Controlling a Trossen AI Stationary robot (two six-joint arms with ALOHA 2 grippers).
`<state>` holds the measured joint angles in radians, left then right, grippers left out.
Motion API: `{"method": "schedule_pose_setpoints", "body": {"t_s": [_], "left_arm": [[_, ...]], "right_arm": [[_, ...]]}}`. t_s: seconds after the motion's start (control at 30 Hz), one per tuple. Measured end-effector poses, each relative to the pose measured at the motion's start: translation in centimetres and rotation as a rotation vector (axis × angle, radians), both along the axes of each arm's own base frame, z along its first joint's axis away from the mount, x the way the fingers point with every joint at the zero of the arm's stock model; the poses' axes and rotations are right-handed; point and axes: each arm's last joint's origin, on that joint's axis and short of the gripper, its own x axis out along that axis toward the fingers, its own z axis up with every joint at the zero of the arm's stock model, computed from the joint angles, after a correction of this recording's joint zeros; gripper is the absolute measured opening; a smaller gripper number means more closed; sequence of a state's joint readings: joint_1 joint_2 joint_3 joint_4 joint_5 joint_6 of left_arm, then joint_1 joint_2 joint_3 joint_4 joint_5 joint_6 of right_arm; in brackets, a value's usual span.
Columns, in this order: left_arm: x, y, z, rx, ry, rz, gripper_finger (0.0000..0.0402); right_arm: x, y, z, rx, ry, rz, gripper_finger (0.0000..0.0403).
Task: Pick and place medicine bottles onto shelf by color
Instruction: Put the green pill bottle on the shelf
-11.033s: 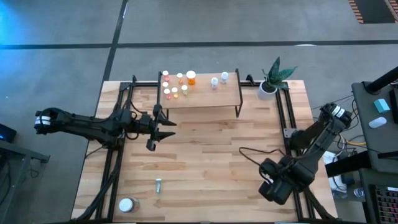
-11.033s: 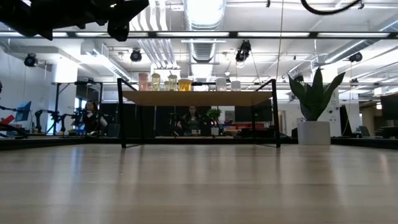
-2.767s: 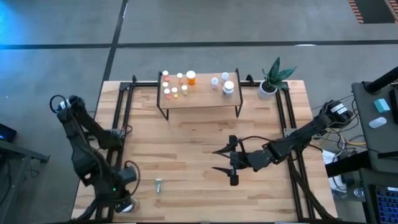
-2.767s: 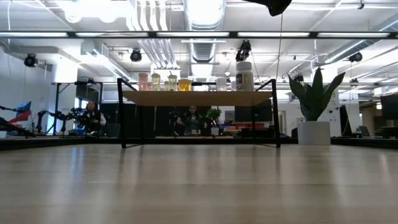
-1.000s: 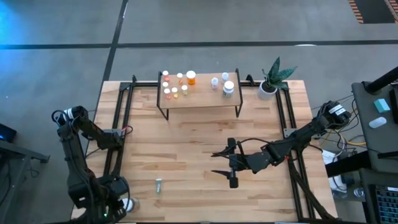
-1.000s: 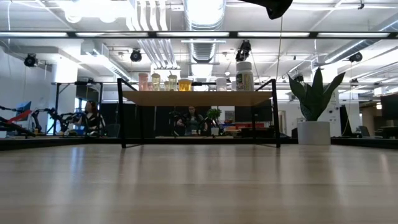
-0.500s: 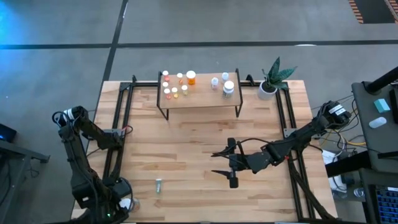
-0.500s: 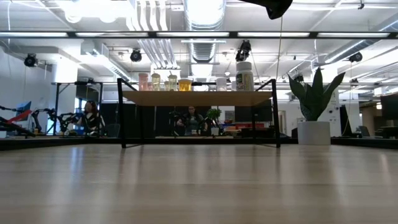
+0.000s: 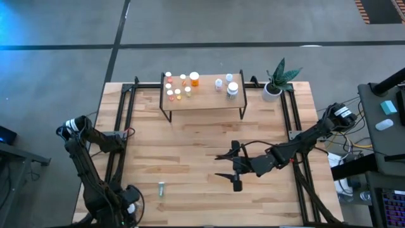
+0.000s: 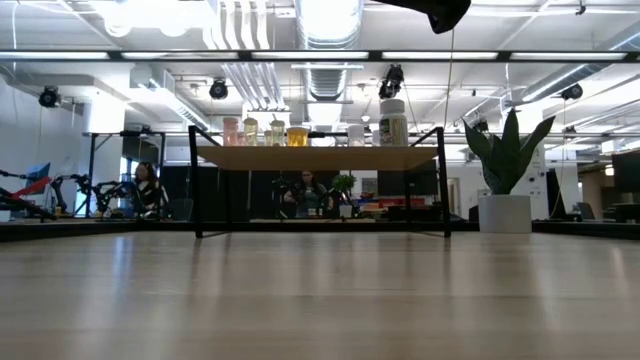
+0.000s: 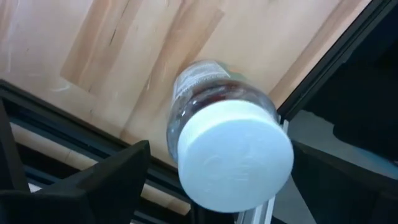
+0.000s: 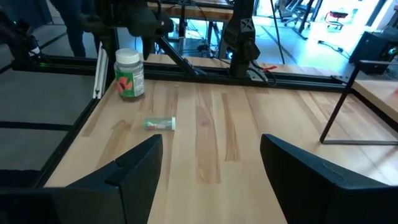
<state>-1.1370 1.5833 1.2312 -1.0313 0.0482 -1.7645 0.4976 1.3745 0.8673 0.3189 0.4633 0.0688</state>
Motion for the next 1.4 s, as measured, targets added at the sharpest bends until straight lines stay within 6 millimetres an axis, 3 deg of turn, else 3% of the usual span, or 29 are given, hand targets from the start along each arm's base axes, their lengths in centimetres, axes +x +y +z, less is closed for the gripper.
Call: {"method": "schedule_pose_setpoints", "body": {"t_s": [0.13,0.37,0.63,0.93,1.4], "left_arm": [[0.0,0.2,0.1,0.012,-0.012,0.004,0.0323],[0.0,0.2,0.2,0.007,-0.02,-0.02,0.0213],[0.7,1.1,1.0,-0.002,-0.043,-0.06,0.0209],[3.1,5.5,3.3,0.081,-0.147,-0.079,0.0214],[10.8,15.1,6.0,0.177,-0.365,-0.215,0.0217]], "right_arm": [[0.2,0.1,-0.5,0.009,0.018,-0.005,0.026],[0.2,0.4,-0.9,0.017,0.027,-0.002,0.026],[0.2,0.4,-0.8,0.022,0.023,-0.001,0.026],[0.2,0.5,-0.8,0.025,0.018,0.0,0.026],[0.2,0.6,-0.8,-0.007,0.018,0.012,0.026]]}}
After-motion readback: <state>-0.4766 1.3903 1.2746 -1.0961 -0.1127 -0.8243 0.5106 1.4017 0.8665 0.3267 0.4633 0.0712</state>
